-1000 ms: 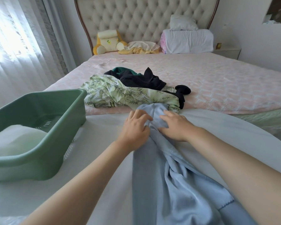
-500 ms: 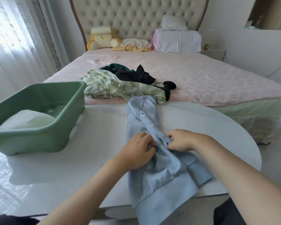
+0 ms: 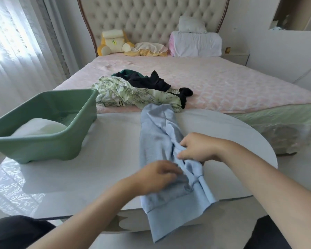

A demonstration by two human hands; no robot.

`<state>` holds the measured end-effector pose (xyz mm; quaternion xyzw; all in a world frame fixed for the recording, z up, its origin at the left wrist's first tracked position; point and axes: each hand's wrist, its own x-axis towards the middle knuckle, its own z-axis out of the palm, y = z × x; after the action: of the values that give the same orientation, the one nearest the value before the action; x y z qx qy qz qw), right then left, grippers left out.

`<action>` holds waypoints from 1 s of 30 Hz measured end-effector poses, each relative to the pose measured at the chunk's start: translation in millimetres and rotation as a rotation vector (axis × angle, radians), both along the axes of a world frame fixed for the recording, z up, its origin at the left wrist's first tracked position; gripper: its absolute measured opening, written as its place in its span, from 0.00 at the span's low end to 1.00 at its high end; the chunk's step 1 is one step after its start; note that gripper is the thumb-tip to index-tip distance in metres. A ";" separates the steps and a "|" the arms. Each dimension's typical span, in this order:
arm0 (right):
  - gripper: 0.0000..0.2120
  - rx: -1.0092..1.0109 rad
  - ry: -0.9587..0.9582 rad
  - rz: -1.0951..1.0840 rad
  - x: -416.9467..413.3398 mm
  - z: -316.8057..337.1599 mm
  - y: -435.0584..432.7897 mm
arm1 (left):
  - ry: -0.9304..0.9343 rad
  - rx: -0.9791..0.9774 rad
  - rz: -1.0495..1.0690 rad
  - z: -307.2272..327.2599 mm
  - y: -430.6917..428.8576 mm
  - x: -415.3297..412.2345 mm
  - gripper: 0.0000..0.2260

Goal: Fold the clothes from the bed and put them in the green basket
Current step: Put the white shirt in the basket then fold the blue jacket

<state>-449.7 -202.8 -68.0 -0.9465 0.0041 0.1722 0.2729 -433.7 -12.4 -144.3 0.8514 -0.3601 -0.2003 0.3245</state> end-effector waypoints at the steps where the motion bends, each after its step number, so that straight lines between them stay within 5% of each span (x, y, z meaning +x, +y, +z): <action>1: 0.14 0.176 0.088 0.019 -4.8 -1.3 7.5 | 0.066 -0.101 0.197 7.3 4.0 5.5 0.14; 3: 0.10 0.454 0.302 0.052 -9.0 -7.0 17.7 | 0.256 -0.303 0.511 15.6 15.2 15.0 0.10; 6: 0.12 0.409 0.327 0.071 -1.6 -22.3 16.3 | 0.499 -0.332 0.607 18.9 26.0 18.1 0.11; 12: 0.12 0.247 0.156 -0.068 11.4 -50.0 10.5 | 0.047 0.172 0.457 -5.8 6.7 9.9 0.27; 17: 0.12 -0.080 -0.178 0.068 21.3 -54.5 14.8 | -0.206 0.300 0.498 -13.8 8.4 14.8 0.18; 23: 0.25 -0.209 -0.342 0.171 29.5 -64.7 17.1 | -0.075 0.121 0.568 -13.8 13.9 14.2 0.07; 27: 0.30 -0.244 -0.415 0.175 31.9 -63.8 24.2 | 0.222 -0.202 0.769 -1.3 25.2 10.4 0.05; 30: 0.39 -0.322 -0.348 0.223 27.3 -64.5 30.5 | 0.061 0.066 0.671 0.4 44.9 11.5 0.05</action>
<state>-422.5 -172.2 -132.5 -0.9877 -0.1199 0.0329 0.0946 -422.3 32.5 -143.8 0.9262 -0.0430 -0.1193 0.3550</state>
